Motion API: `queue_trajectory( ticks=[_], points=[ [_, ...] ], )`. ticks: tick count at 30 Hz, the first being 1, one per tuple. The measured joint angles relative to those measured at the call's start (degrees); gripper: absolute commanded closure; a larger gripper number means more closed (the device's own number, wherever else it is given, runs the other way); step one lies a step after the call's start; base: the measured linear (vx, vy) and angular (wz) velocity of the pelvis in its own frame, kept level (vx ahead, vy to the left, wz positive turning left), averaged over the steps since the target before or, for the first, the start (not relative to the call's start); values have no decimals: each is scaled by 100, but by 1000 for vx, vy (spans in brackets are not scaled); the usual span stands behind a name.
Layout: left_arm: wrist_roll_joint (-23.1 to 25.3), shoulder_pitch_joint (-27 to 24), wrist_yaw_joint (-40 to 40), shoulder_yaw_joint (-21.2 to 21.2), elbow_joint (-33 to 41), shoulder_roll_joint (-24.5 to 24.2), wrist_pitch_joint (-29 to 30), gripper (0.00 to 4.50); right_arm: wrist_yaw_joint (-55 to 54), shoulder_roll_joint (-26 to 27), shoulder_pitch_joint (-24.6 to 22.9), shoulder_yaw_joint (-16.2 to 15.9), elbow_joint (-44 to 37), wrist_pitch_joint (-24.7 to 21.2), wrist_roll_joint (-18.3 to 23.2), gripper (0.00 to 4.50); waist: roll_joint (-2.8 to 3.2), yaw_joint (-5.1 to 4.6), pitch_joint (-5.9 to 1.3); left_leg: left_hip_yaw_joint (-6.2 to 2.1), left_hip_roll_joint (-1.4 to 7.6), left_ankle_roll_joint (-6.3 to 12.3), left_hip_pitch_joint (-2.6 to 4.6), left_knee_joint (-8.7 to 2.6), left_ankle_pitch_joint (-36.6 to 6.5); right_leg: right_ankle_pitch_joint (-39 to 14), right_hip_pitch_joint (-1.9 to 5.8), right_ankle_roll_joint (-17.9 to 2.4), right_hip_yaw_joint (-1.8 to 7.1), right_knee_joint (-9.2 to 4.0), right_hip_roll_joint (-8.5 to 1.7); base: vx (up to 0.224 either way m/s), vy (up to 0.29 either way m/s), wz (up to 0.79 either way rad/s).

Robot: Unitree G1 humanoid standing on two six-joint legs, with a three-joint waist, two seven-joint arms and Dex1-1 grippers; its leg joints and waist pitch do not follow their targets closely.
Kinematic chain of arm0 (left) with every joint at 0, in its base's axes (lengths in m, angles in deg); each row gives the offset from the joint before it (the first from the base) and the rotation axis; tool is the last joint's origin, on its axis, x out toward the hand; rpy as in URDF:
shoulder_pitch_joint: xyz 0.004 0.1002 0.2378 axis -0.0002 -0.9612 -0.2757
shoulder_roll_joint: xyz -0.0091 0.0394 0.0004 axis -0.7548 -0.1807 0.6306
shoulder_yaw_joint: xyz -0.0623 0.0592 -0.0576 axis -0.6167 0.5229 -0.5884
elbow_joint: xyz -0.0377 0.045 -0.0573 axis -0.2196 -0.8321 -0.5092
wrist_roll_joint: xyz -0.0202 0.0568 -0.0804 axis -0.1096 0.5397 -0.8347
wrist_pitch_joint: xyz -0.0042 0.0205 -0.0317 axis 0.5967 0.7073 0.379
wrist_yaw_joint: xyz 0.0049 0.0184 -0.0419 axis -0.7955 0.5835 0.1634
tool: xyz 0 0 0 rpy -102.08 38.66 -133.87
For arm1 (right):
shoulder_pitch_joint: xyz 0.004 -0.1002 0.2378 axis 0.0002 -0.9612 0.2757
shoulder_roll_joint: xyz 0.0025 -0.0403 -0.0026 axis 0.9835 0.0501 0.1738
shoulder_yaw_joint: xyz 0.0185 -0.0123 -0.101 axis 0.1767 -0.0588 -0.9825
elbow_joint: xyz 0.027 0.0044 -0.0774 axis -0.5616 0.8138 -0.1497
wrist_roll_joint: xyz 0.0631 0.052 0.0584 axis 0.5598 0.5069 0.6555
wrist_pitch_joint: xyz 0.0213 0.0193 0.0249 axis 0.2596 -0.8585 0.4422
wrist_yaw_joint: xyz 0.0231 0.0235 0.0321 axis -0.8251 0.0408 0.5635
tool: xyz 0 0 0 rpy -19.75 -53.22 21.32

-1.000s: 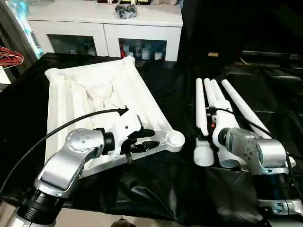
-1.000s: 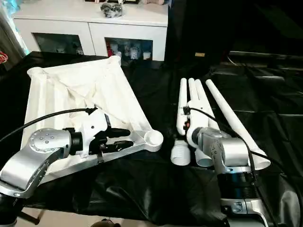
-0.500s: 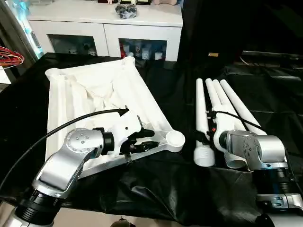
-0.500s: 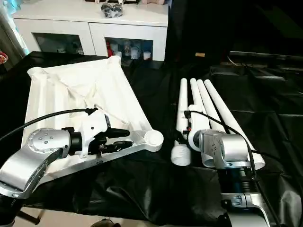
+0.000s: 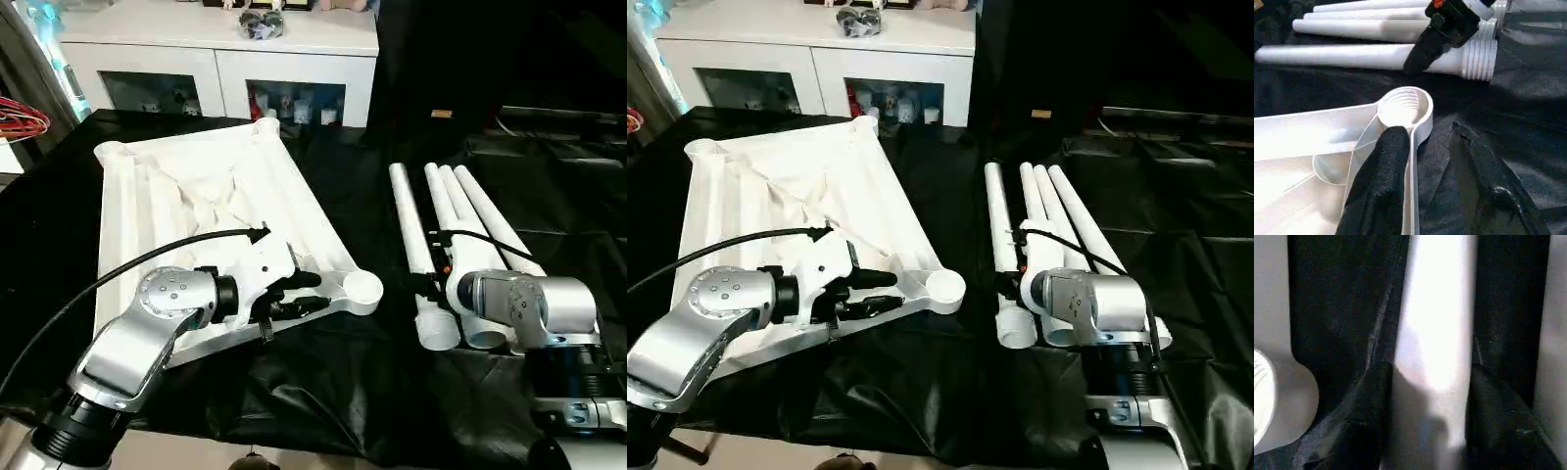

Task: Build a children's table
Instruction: Pick table leg

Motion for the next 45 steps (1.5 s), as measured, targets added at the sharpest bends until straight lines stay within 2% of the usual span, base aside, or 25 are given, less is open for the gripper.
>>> queue_trajectory(
  ticks=[3, 8, 12, 13, 16, 19, 20, 23, 24, 27, 31, 34, 39, 44, 45],
  points=[
    [0, 53, -20, 5, -69, 21, -11, 286, -33, 35, 40, 163, 98, 6, 52, 258, 0, 8, 0, 0, 0, -1, 0, 0, 0, 2, 0, 2, 0, 0, 0, 0, 0, 0],
    [-7, 106, -83, 0, -151, 110, -66, 286, -90, 102, 43, 395, 128, -6, 122, 265, 0, -1, 0, 0, 0, -3, 0, -1, 2, 5, 0, 4, 0, 0, 0, 0, 0, 0],
    [-7, 398, -553, -239, -470, 519, -90, 286, 138, 143, 41, 653, 38, 9, 424, 266, 1, 15, 0, 0, 0, -4, -2, -1, 3, 7, -1, 4, 0, 0, 0, 0, 0, 0],
    [-11, 513, -704, -306, -537, 620, -104, 286, 239, 153, 36, 698, -12, 61, 516, 266, 0, 14, 0, 0, 1, -4, -2, 0, 3, 8, -1, 4, 0, 0, 0, 0, 0, 0],
    [-57, 899, -1293, -673, -818, 1081, -106, 286, 663, 160, 2, 800, -245, 632, 787, 266, 1, 15, 0, 2, 0, -4, -3, 1, 3, 12, 0, 5, 0, -2, -2, 0, 0, 0],
    [-353, 1147, -1802, -1070, -1140, 1566, 148, 286, 1180, 78, -73, 944, -557, 1064, 1056, 266, -1, 18, -1, 3, 2, -3, -5, 2, 3, 12, -2, 5, -1, -3, -1, 0, 0, 0],
    [-598, 1321, -2093, -1383, -1370, 1884, 383, 286, 1464, 6, -149, 1010, -703, 1171, 1203, 266, -3, 23, 1, 3, 2, 1, -10, 4, 4, 12, -3, 5, -2, -4, -1, 0, 0, 0],
    [-1207, 1762, -2663, -2100, -1755, 2471, 855, 286, 2164, -63, -275, 1037, -1103, 1288, 1607, 266, -7, 51, 3, 3, 3, 27, -17, 8, 20, 12, -4, 5, -5, -5, -1, 0, 0, 0],
    [-1389, 1874, -2706, -2216, -1827, 2578, 932, 286, 2382, -92, -347, 1034, -1255, 1297, 1759, 266, -10, 63, 4, 3, 3, 31, -17, 9, 20, 11, -3, 5, -4, -7, -1, 0, 0, 0],
    [-1851, 2056, -2642, -2332, -1905, 2847, 1071, 286, 2915, -154, -561, 1012, -1658, 1302, 2158, 266, -19, 98, 7, 3, 3, 43, -18, 11, 20, 11, -3, 5, -4, -10, -2, 0, 0, 0],
    [-2104, 2190, -2549, -2351, -2015, 3093, 1216, 286, 3265, -121, -763, 968, -2001, 1305, 2542, 266, -21, 141, 9, 3, 3, 43, -17, 12, 21, 12, -3, 5, -5, -8, -2, 0, 0, 0],
    [-2274, 2210, -2508, -2414, -2028, 3183, 1430, 286, 3403, -127, -823, 915, -2097, 1323, 2636, 266, -21, 150, 9, 3, 4, 42, -16, 12, 21, 16, -1, 5, -5, -8, -2, 0, 0, 0],
    [-2817, 2209, -2417, -2605, -1903, 3188, 1805, 286, 3513, -205, -892, 866, -2271, 1461, 2718, 266, -20, 163, 9, 3, 4, 42, -17, 12, 21, 16, -1, 5, -5, -10, -2, 0, 0, 0],
    [-2977, 2209, -2315, -2647, -1742, 3174, 1891, 286, 3525, -209, -915, 860, -2415, 1511, 2838, 266, -18, 159, 8, 3, 4, 42, -18, 10, 21, 15, -1, 6, -5, -15, -2, 0, 0, 0],
    [-3013, 2209, -2315, -2660, -1741, 3180, 1918, 270, 3522, -210, -930, 858, -2422, 1517, 2867, 266, -18, 159, 8, 3, 4, 42, -17, 10, 21, 15, -1, 6, -5, -16, -2, 0, 0, 0]
  ],
)
